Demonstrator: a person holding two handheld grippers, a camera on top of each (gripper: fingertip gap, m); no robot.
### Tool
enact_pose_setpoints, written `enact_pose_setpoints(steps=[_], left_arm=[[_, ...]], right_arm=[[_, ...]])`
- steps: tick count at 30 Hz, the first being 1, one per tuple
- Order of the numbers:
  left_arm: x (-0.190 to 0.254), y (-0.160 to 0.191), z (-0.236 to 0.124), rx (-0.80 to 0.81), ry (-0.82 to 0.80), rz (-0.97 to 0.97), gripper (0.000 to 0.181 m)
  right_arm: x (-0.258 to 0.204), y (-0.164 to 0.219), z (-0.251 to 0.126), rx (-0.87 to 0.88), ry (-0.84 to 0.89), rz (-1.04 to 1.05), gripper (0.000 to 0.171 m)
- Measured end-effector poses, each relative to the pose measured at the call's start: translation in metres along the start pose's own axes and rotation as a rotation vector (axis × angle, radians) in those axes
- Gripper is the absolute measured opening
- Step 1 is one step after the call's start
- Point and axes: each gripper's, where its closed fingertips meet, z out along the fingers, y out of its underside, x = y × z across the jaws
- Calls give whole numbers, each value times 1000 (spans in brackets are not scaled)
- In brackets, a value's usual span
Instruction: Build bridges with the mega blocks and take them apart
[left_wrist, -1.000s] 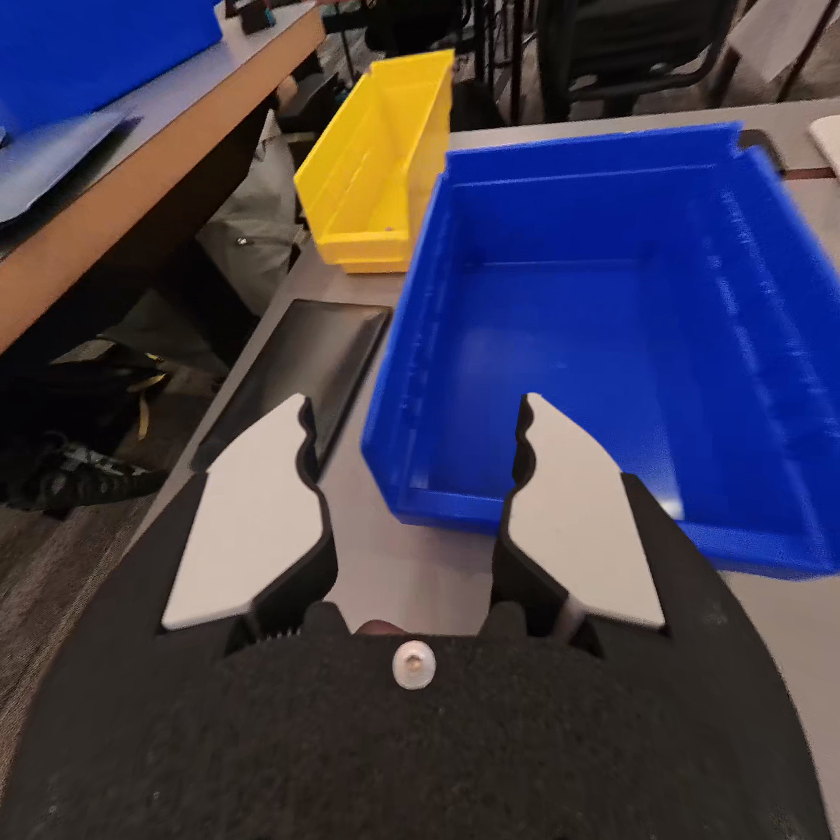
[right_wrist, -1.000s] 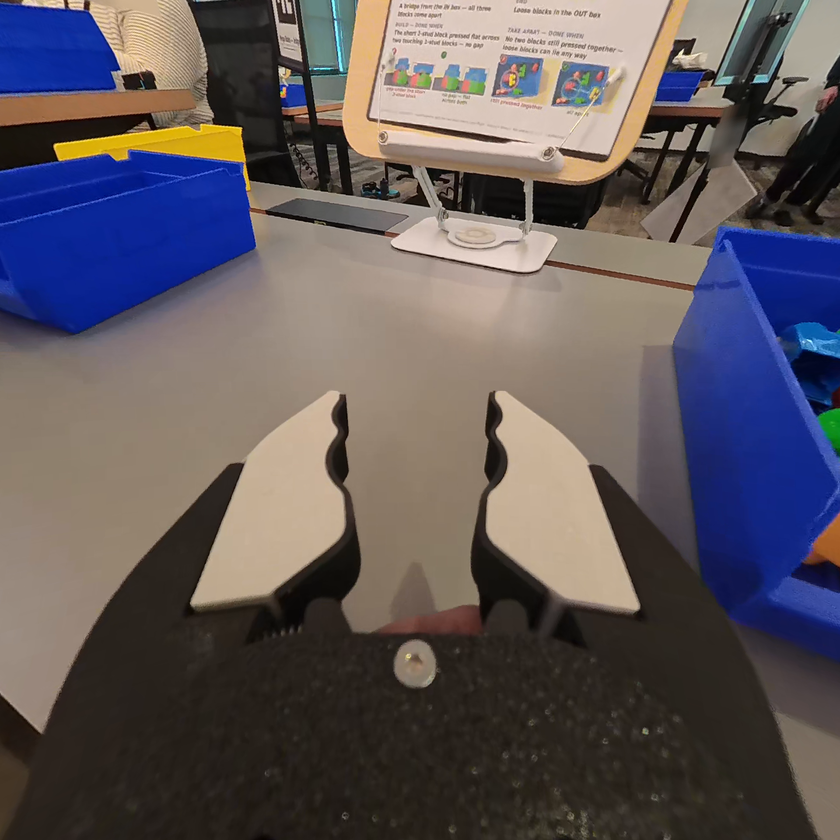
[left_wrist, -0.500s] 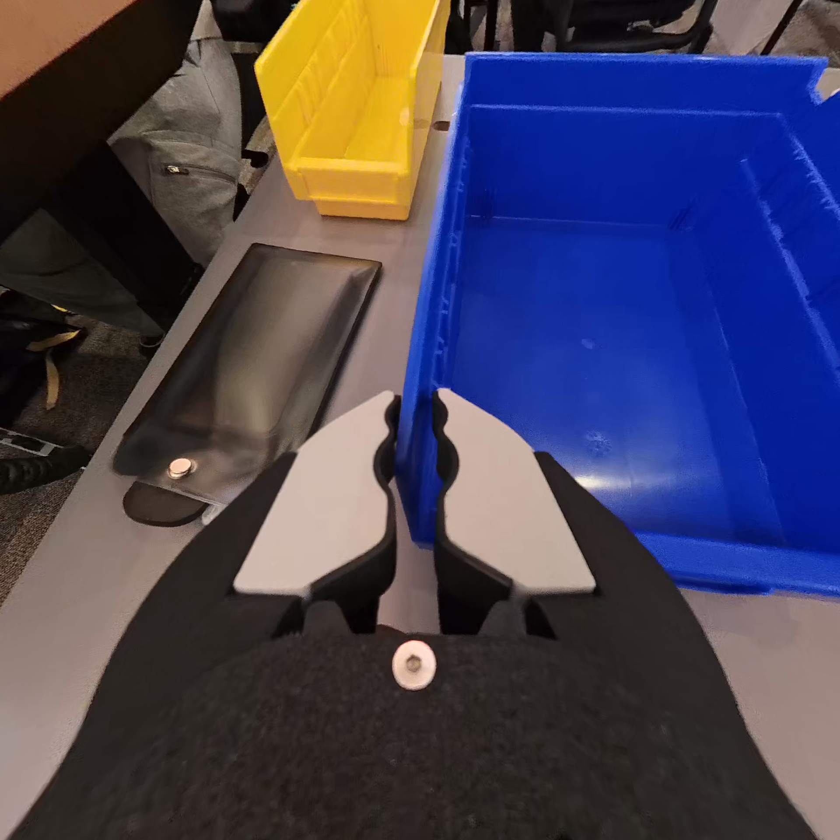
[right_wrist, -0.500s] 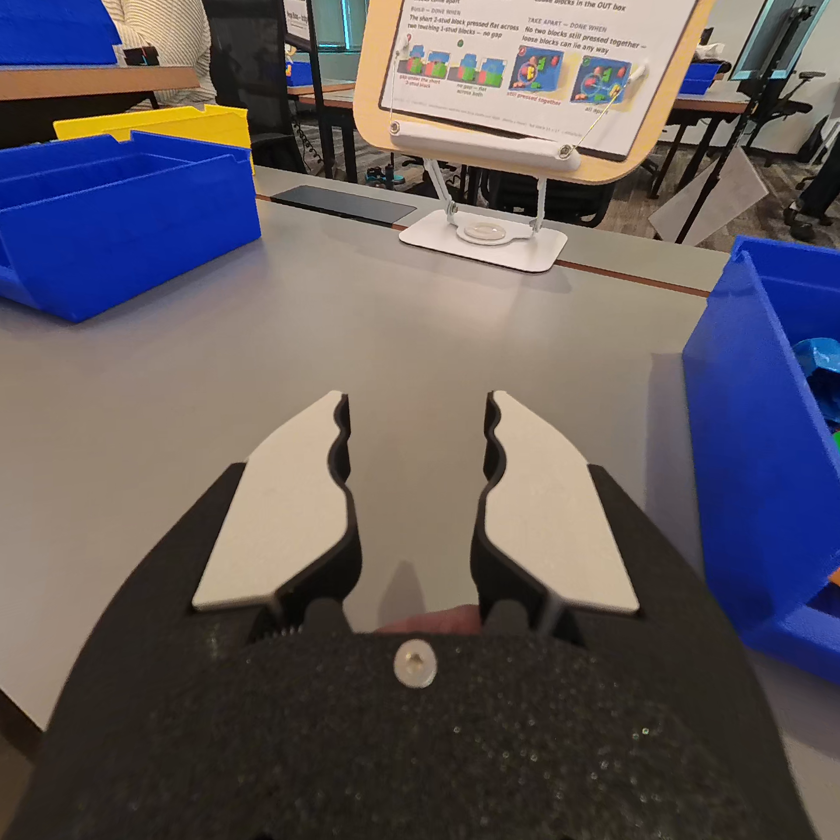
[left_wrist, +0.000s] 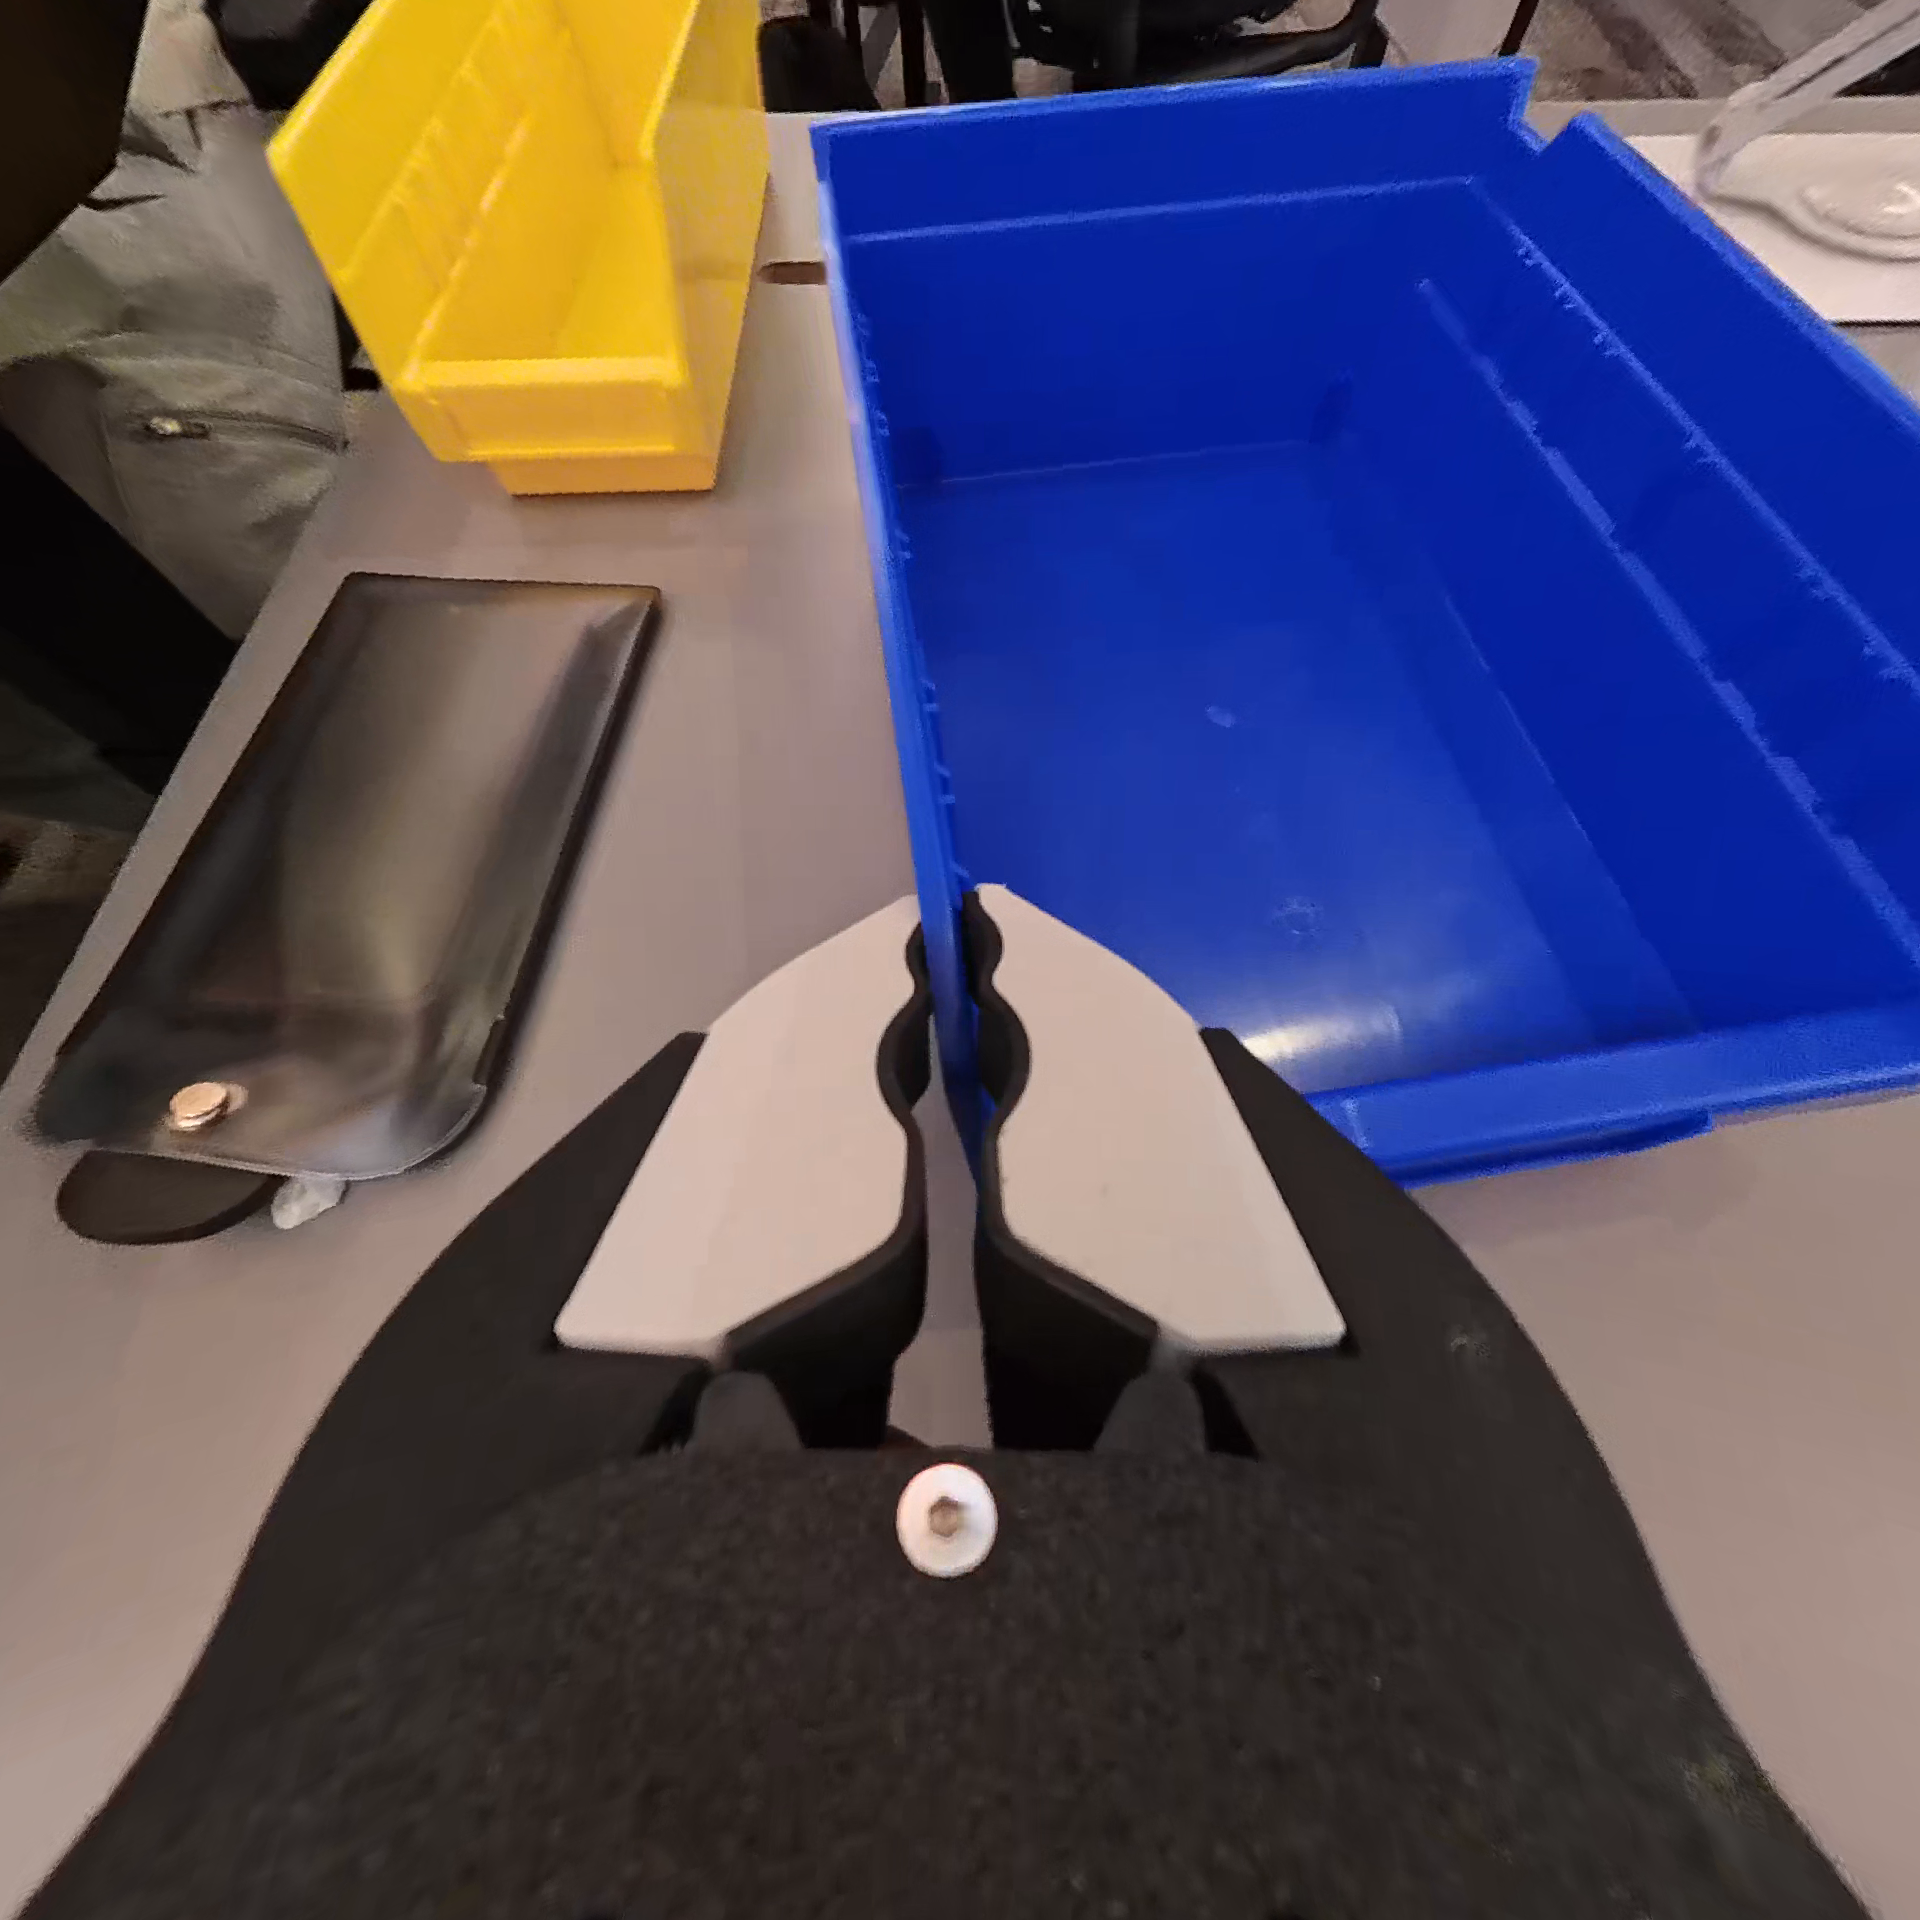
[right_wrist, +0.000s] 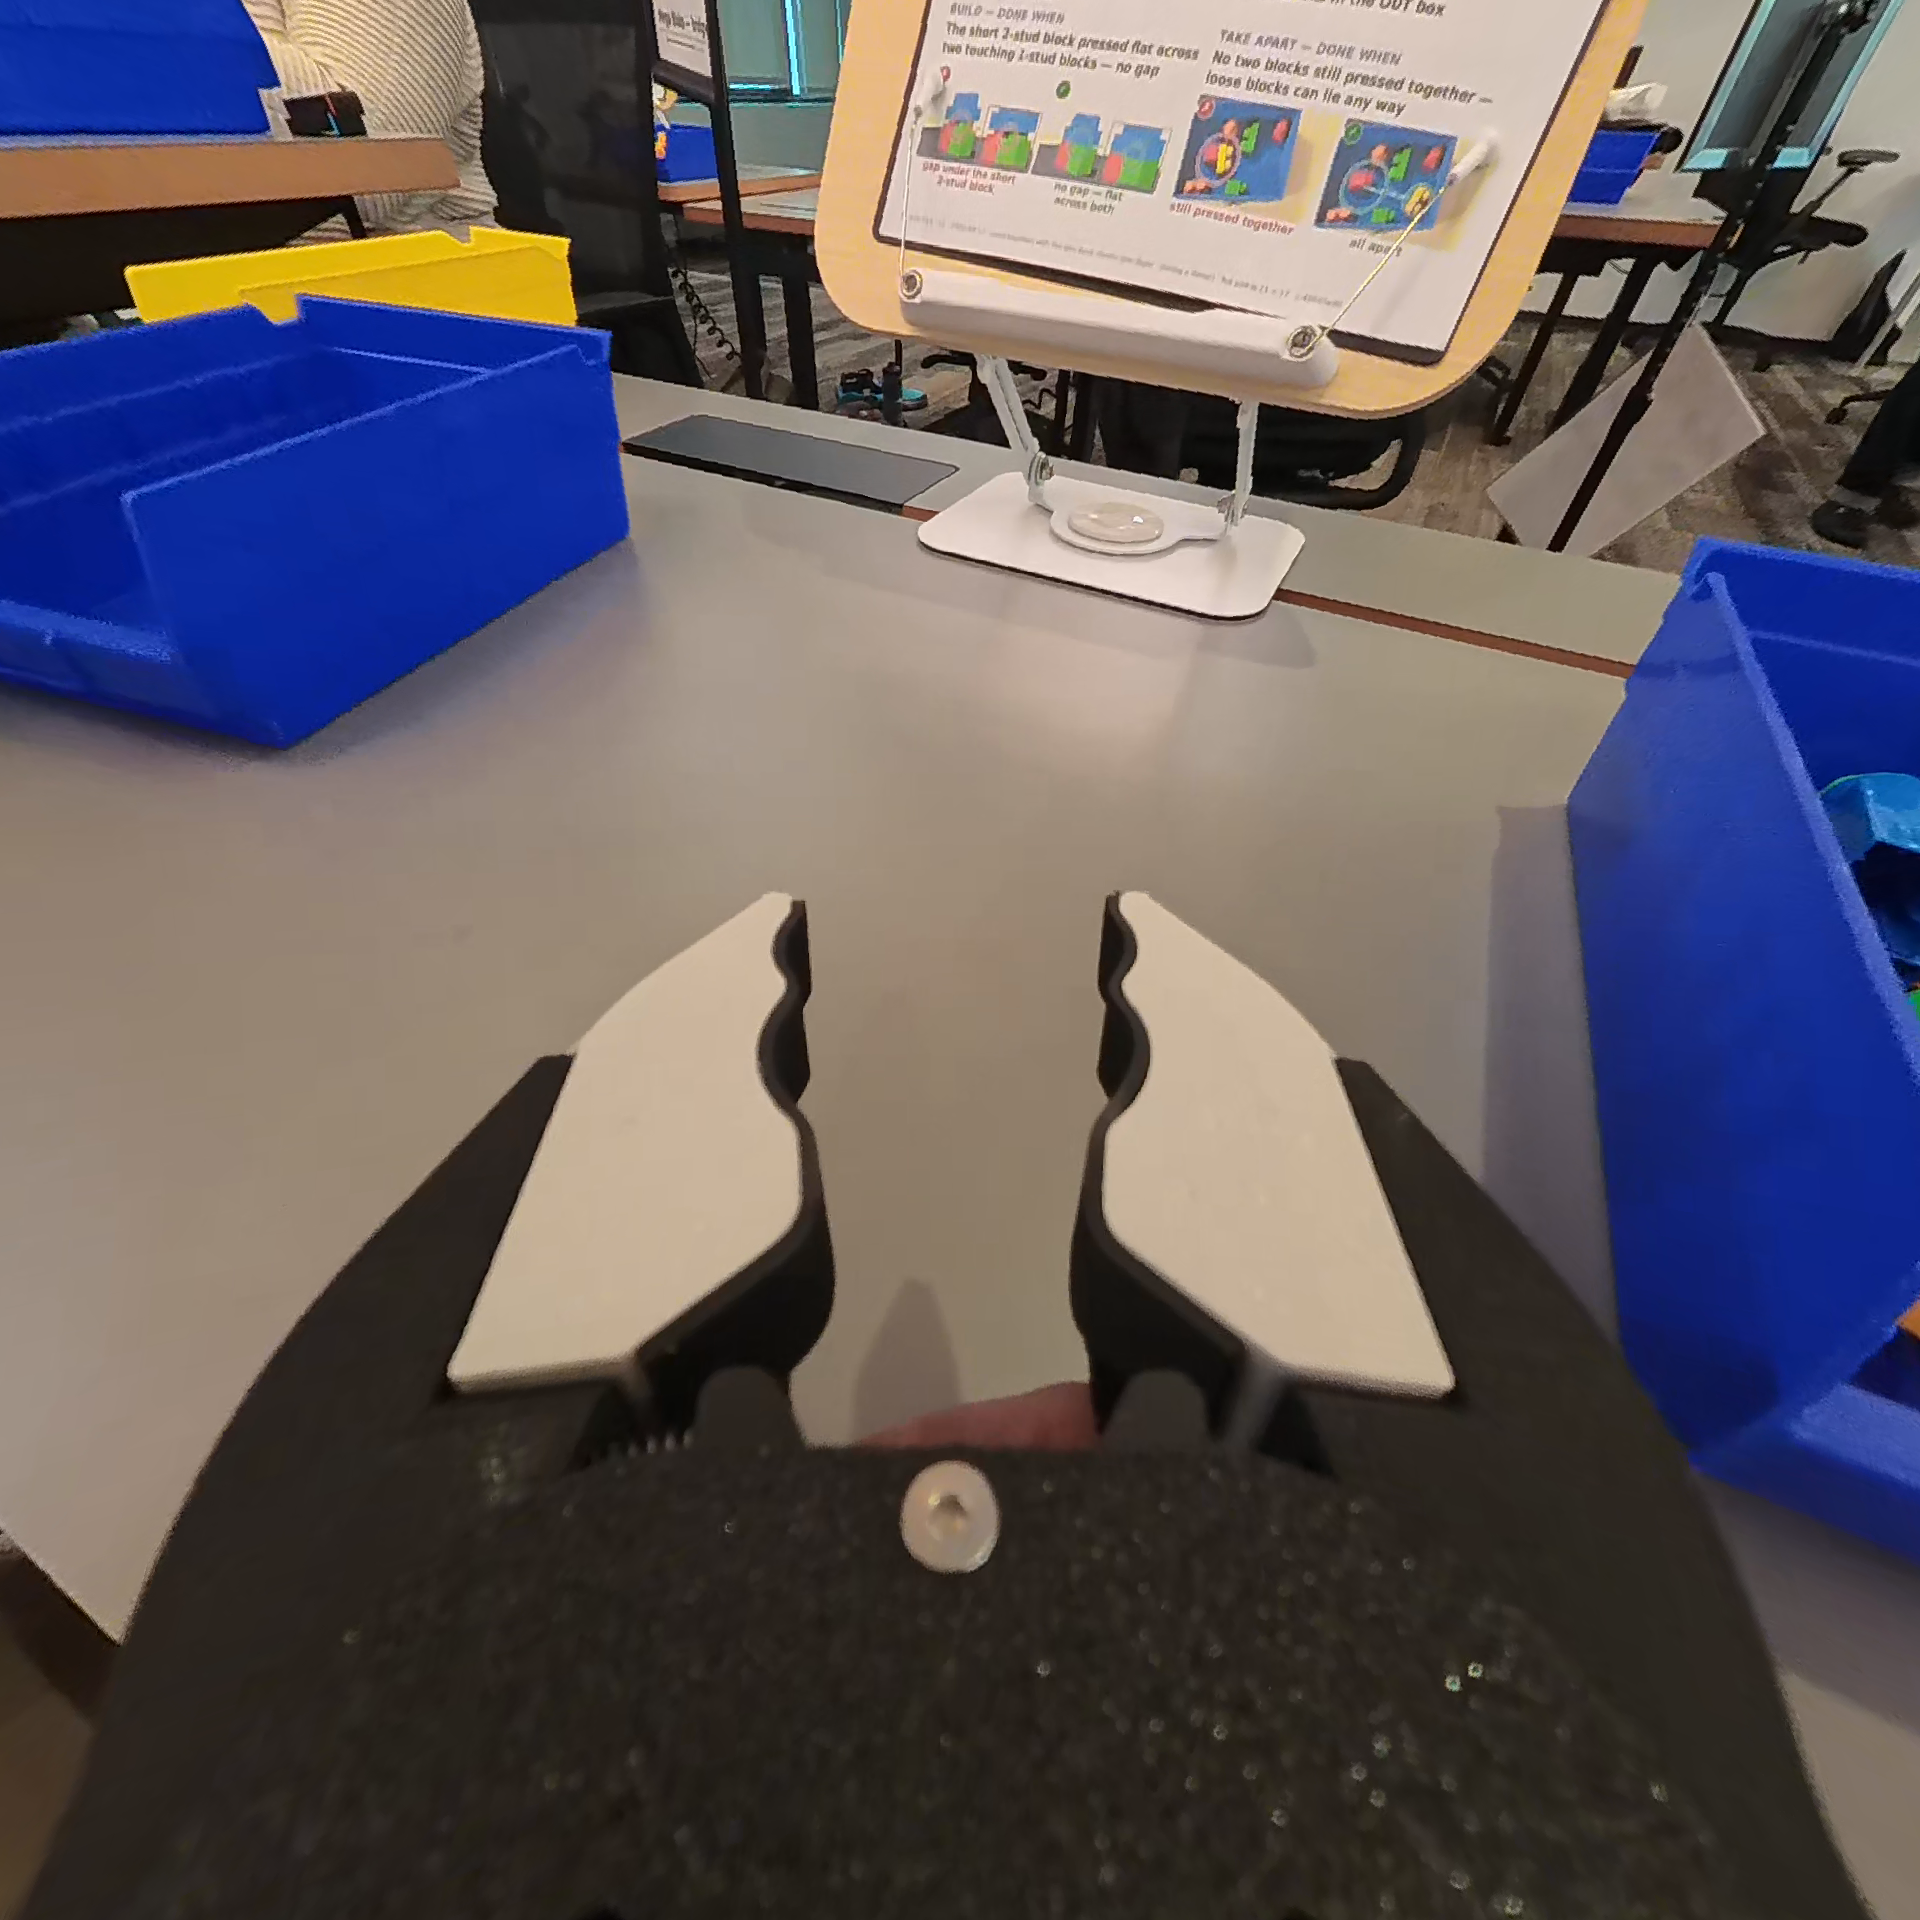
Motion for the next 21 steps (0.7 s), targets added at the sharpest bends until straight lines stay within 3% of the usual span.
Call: enact_pose_setpoints(steps=[21], left_arm=[[133, -3, -3, 24, 115, 17, 2]], right_arm=[[5, 1, -6, 3, 6, 11, 51]])
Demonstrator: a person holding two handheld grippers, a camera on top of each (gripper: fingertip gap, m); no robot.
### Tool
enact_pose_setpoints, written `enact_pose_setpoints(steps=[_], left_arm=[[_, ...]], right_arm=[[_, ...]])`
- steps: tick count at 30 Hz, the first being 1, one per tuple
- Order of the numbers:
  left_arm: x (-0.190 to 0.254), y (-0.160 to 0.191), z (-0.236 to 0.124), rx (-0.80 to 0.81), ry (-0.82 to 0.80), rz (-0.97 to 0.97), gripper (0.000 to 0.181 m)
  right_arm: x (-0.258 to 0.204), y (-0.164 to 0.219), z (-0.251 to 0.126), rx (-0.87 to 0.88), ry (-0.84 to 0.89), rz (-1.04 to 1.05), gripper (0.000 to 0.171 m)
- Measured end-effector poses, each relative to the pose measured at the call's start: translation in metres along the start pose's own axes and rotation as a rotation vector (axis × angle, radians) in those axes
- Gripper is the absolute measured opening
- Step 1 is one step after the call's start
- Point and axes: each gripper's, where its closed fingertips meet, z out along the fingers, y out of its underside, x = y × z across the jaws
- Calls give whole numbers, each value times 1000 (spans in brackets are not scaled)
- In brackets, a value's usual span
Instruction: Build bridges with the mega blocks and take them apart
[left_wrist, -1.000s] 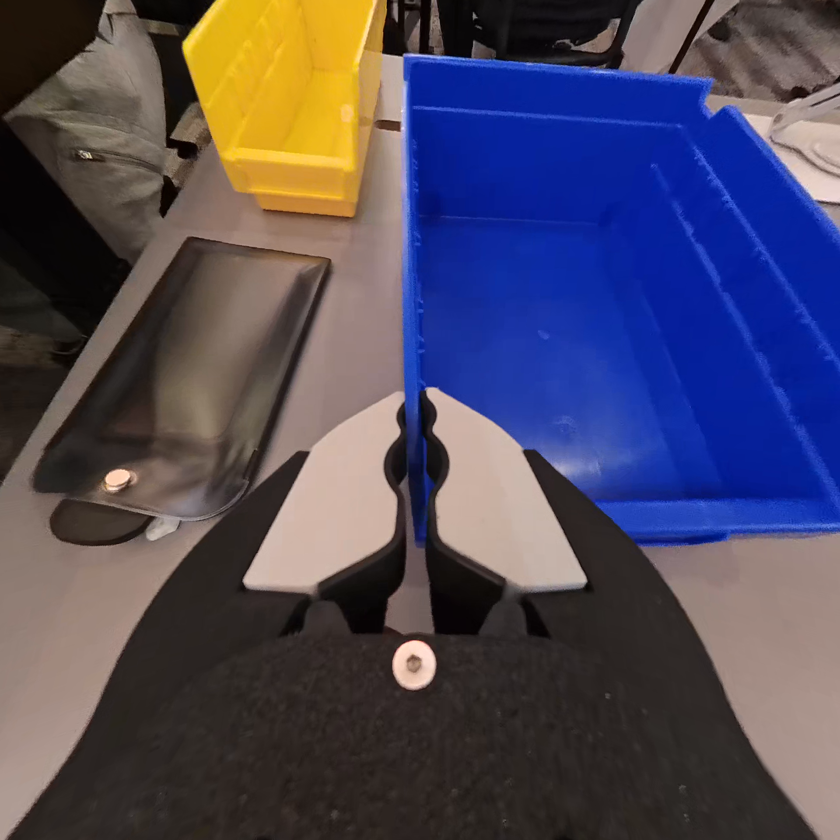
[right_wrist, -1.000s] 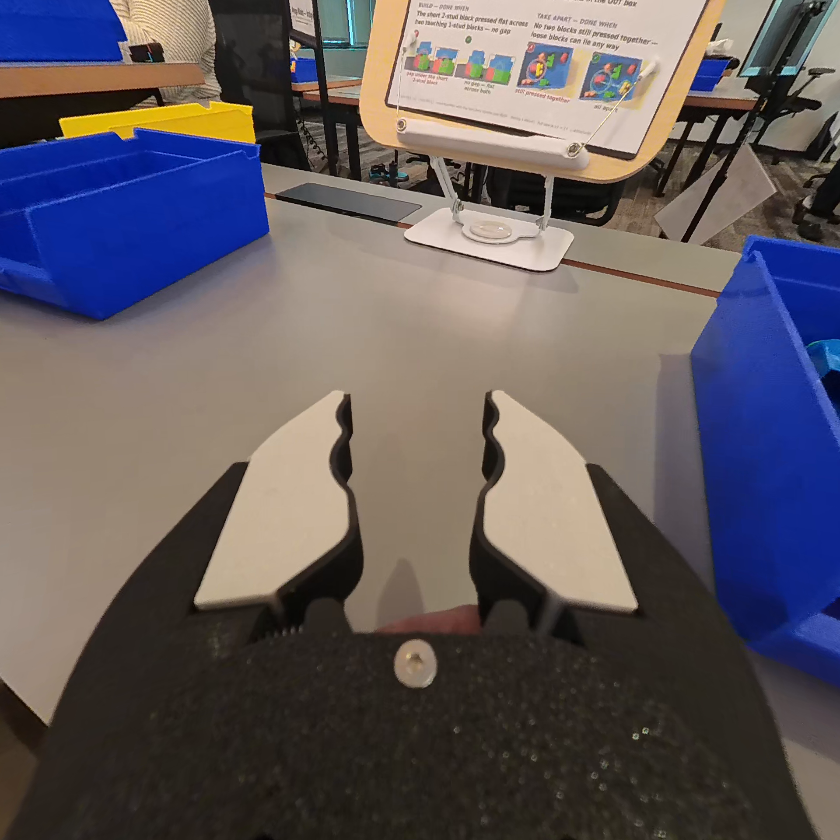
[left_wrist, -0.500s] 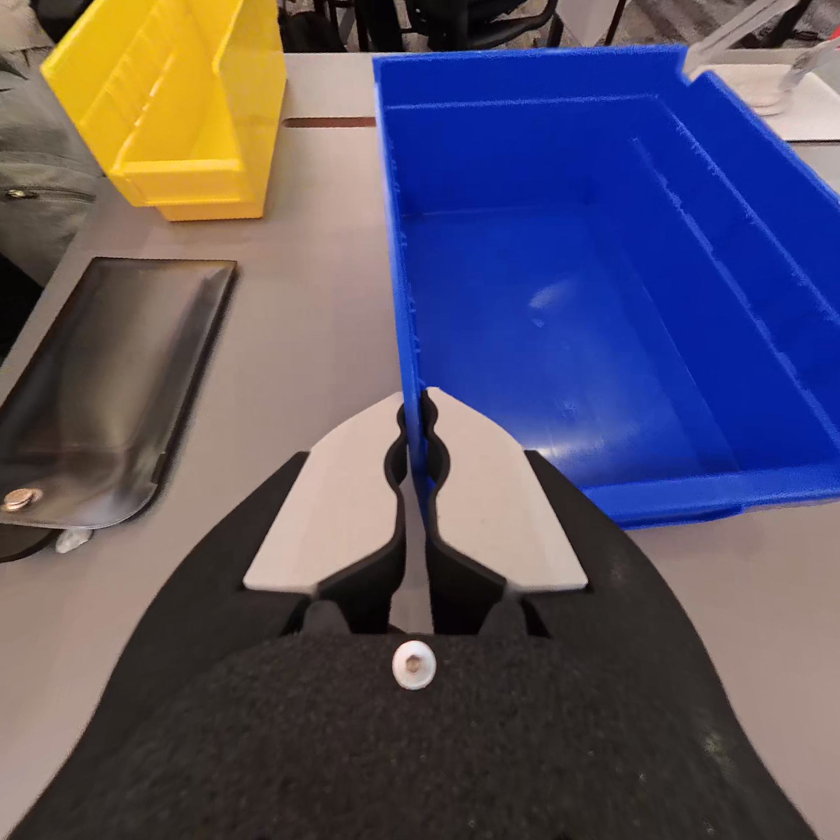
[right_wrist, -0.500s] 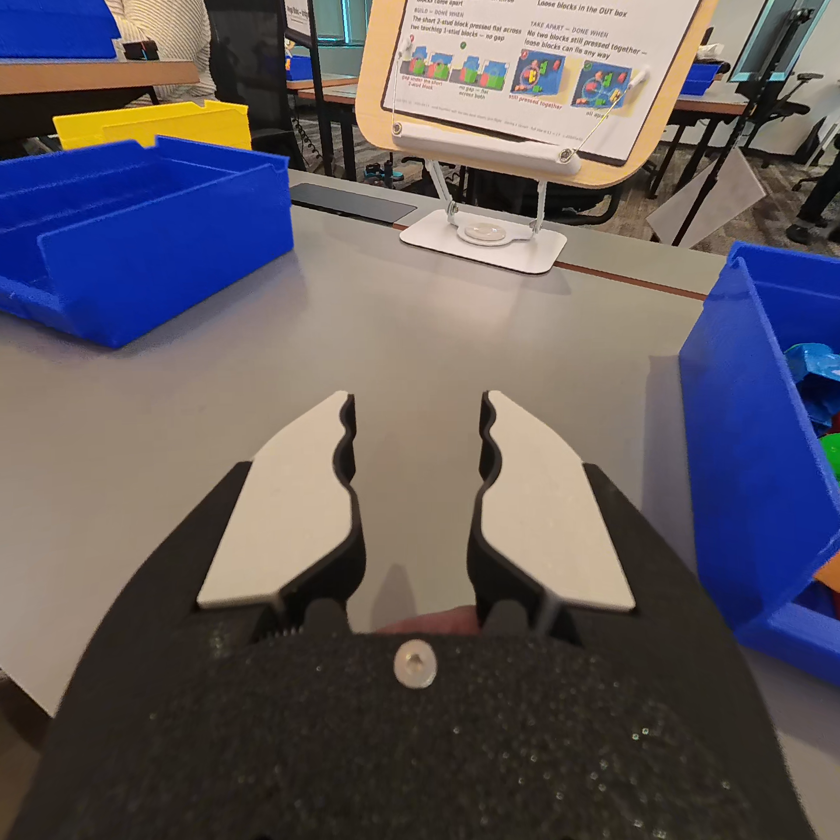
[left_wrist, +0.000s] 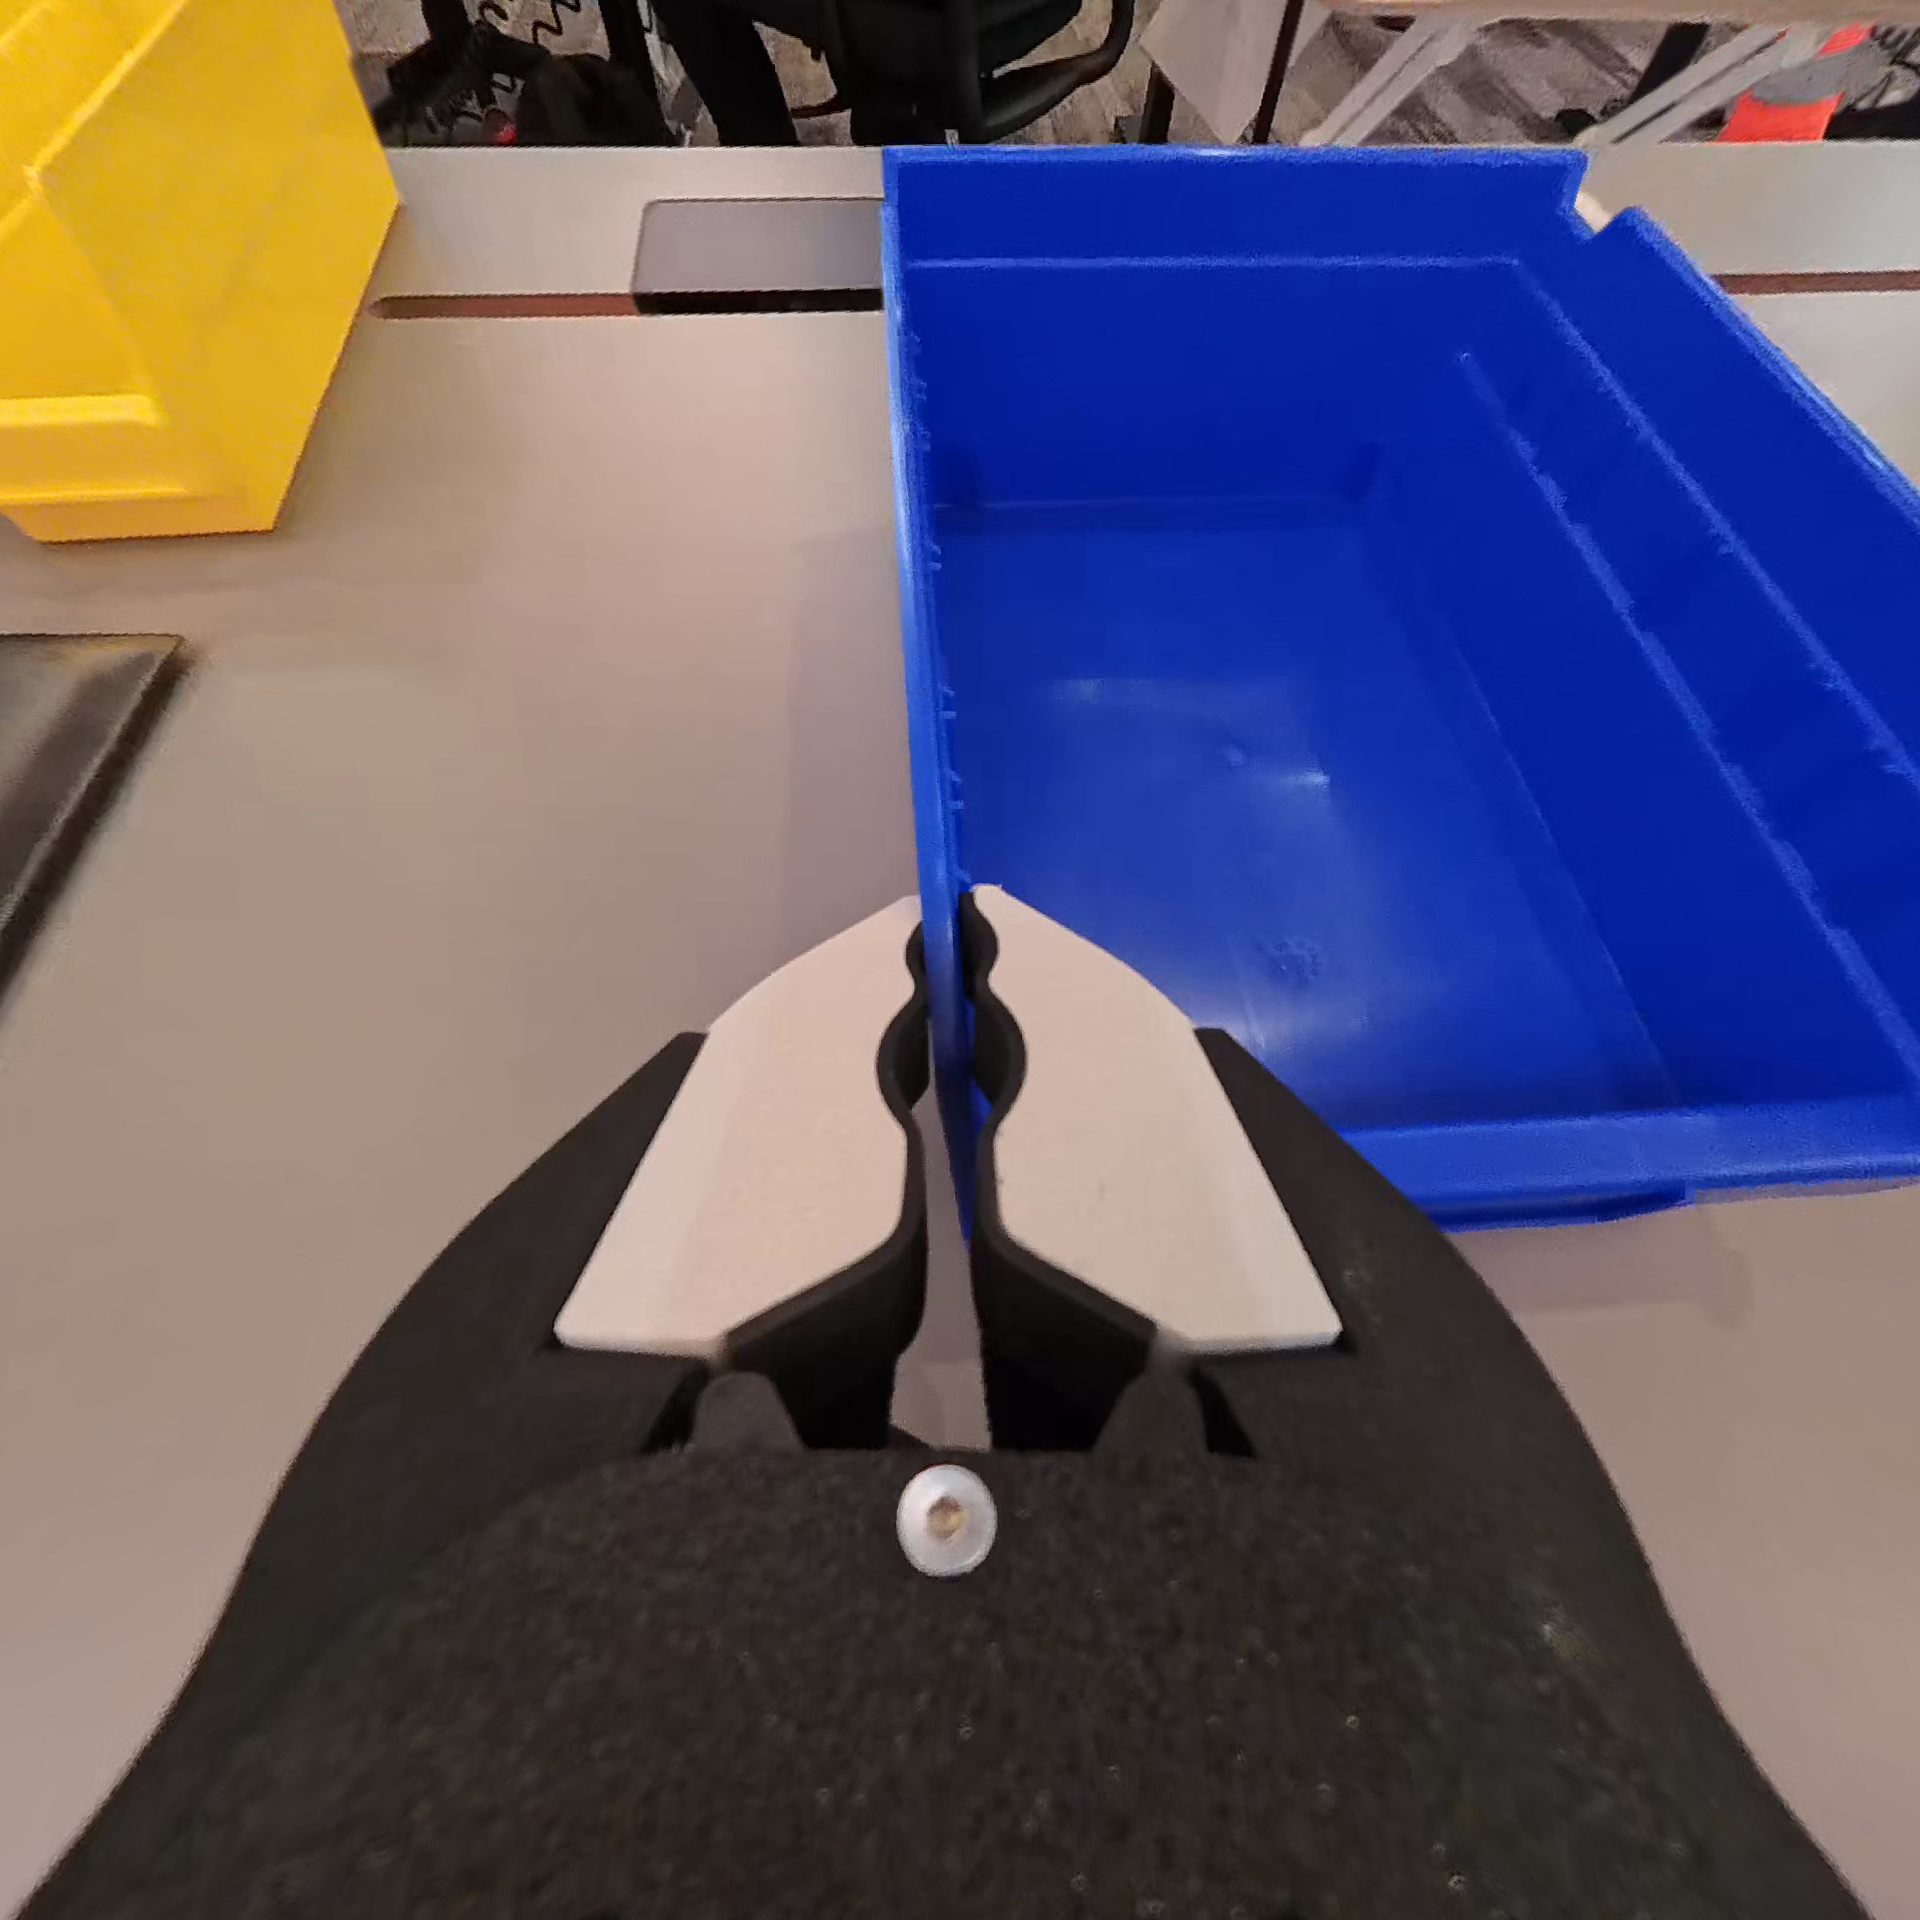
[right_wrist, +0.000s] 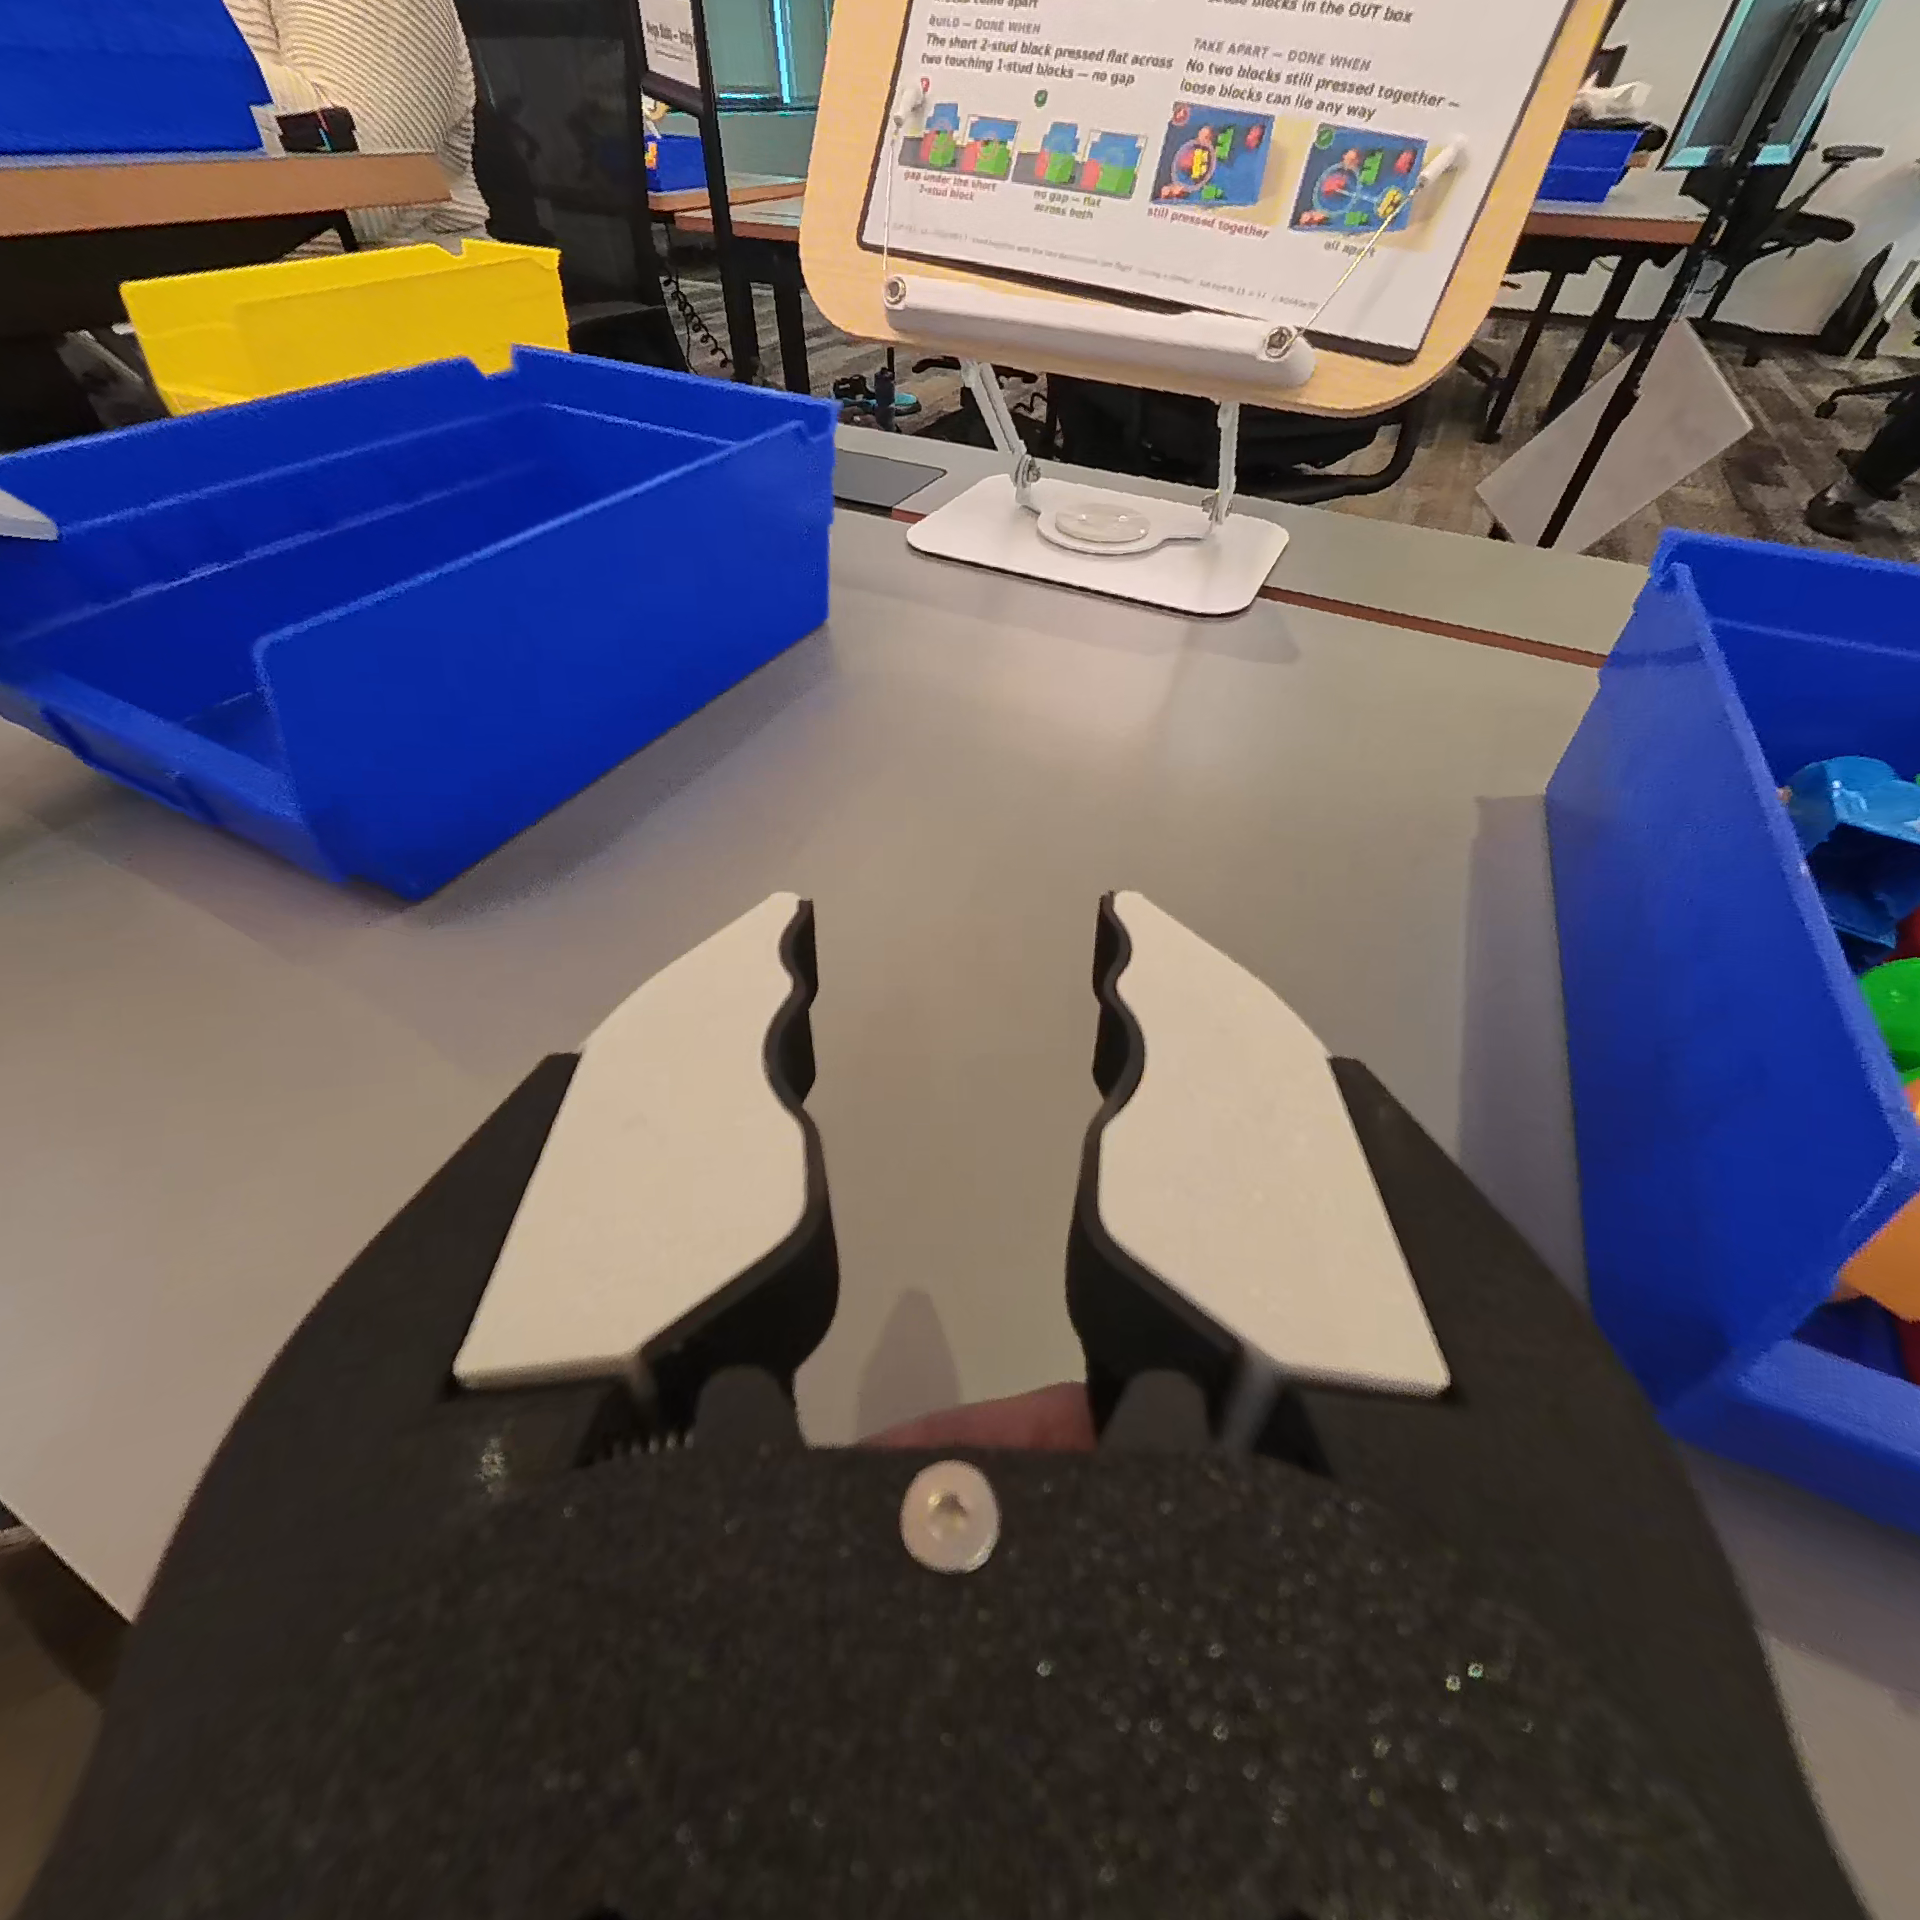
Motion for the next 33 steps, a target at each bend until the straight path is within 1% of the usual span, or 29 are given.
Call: enact_pose_setpoints(steps=[8, 16, 18, 19, 21, 23, 24, 30, 33], left_arm=[[61, -1, 8, 2, 11, 17, 2], [112, -1, 9, -2, 31, -46, 2], [126, 0, 9, 5, 28, -36, 3], [133, 0, 9, 10, 31, -25, 4], [148, 3, 8, 13, 65, -4, 14], [156, 4, 8, 12, 76, -1, 30], [157, 3, 6, 22, 75, -1, 34], [157, -18, -18, 106, 74, 34, 36], [168, -28, -34, 163, 94, 62, 35]], right_arm=[[8, 2, -5, 5, 7, 15, 51], [18, 6, -11, 1, 18, 33, 50], [20, 7, -13, 0, 20, 40, 50], [21, 8, -13, -1, 21, 41, 50], [23, 9, -14, -3, 26, 40, 50], [24, 10, -15, -8, 27, 40, 50], [25, 10, -15, -9, 29, 38, 50], [33, 9, -19, -5, 52, 31, 50], [42, 10, -22, -10, 74, 32, 50]])
